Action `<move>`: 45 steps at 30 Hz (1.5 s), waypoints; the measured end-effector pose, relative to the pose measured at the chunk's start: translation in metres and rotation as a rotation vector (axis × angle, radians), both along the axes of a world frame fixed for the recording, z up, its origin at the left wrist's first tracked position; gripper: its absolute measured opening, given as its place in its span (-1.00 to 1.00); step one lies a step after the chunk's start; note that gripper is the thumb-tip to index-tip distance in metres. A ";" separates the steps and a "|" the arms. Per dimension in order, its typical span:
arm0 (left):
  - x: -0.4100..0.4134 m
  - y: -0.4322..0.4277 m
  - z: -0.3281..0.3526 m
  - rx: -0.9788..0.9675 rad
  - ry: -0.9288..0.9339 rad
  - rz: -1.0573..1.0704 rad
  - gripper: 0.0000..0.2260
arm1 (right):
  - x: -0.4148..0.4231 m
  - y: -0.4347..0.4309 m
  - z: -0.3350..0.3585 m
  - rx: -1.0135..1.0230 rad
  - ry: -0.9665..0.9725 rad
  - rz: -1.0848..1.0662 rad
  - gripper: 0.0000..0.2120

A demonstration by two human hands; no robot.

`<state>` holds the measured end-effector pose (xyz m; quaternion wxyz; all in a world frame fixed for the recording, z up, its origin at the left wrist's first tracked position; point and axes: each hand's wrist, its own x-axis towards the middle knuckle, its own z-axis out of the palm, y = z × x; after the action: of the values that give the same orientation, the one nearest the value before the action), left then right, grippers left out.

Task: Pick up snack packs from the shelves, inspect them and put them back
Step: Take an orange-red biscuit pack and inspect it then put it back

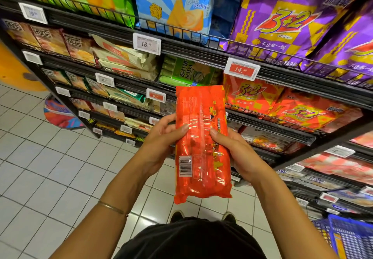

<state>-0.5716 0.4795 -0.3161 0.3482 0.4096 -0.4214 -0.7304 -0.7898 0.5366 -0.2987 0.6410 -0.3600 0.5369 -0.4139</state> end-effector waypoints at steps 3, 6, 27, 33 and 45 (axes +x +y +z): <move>0.002 -0.001 -0.003 0.003 0.011 -0.061 -0.42 | 0.000 -0.001 0.002 -0.026 0.036 -0.022 -0.48; 0.003 0.000 -0.004 -0.034 -0.001 -0.109 -0.39 | -0.001 -0.001 0.005 -0.046 0.050 -0.016 -0.48; 0.003 0.001 -0.001 -0.059 -0.001 -0.093 -0.50 | -0.003 -0.001 0.001 -0.067 0.047 0.029 -0.48; 0.003 0.001 0.001 -0.063 -0.020 -0.105 -0.49 | -0.002 -0.003 -0.001 -0.062 0.047 0.026 -0.45; 0.002 -0.002 0.001 -0.081 -0.049 -0.101 -0.53 | 0.000 -0.004 -0.006 -0.015 -0.071 -0.019 -0.55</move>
<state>-0.5693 0.4773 -0.3151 0.3170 0.3911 -0.4791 -0.7190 -0.7898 0.5324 -0.3048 0.6529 -0.3448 0.5143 -0.4363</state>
